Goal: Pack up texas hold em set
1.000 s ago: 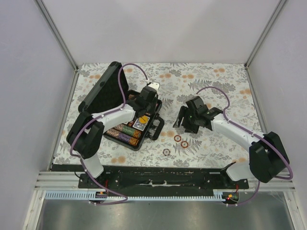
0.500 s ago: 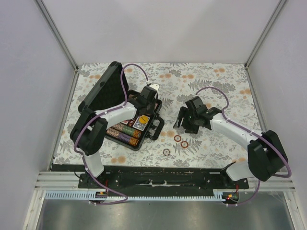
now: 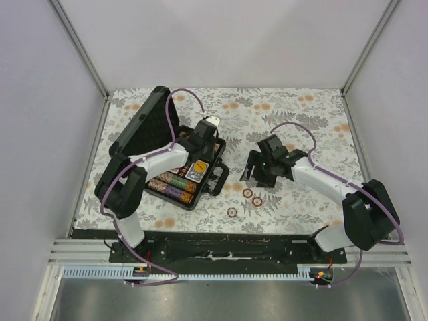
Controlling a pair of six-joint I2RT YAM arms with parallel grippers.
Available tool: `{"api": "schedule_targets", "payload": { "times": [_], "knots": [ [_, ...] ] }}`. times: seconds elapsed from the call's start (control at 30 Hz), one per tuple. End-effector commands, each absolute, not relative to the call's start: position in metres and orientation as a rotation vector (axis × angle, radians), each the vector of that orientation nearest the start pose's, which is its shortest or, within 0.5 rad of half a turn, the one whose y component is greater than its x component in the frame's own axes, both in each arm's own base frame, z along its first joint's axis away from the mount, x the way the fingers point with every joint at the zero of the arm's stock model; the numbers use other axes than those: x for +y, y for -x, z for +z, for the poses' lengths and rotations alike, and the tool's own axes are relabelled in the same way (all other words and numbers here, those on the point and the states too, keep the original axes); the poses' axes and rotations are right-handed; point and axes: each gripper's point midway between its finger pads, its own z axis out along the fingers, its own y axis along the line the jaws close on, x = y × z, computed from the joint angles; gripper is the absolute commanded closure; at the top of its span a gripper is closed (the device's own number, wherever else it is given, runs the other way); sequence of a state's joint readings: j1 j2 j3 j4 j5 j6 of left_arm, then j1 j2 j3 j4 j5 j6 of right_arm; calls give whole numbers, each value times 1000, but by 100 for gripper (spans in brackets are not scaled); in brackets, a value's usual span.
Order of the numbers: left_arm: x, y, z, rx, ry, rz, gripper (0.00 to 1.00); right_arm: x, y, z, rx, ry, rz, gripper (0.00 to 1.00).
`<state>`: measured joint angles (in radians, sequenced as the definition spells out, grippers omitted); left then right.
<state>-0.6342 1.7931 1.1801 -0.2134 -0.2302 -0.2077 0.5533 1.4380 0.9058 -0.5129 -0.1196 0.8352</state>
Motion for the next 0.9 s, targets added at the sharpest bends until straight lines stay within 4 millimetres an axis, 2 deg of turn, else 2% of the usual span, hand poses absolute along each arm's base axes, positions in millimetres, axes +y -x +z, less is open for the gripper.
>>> {"api": "schedule_targets", "payload": {
  "times": [0.0, 0.1, 0.33, 0.53, 0.7, 0.87],
  "knots": [
    [-237, -382, 120, 2234, -346, -176, 64, 235, -256, 94, 2700, -160, 706, 26],
    [-237, -374, 140, 2200, -304, -238, 62, 245, -245, 91, 2727, 45, 658, 26],
    [-229, -352, 174, 2137, -217, -348, 57, 271, -201, 58, 2819, 464, 385, 25],
    [-224, -338, 192, 2094, -194, -404, 53, 275, -179, 39, 2847, 595, 242, 25],
    [-219, -334, 196, 2079, -186, -400, 51, 275, -164, 25, 2866, 679, 170, 25],
    [-216, -332, 195, 2076, -185, -392, 49, 278, -163, 16, 2854, 714, 113, 26]
  ]
}}
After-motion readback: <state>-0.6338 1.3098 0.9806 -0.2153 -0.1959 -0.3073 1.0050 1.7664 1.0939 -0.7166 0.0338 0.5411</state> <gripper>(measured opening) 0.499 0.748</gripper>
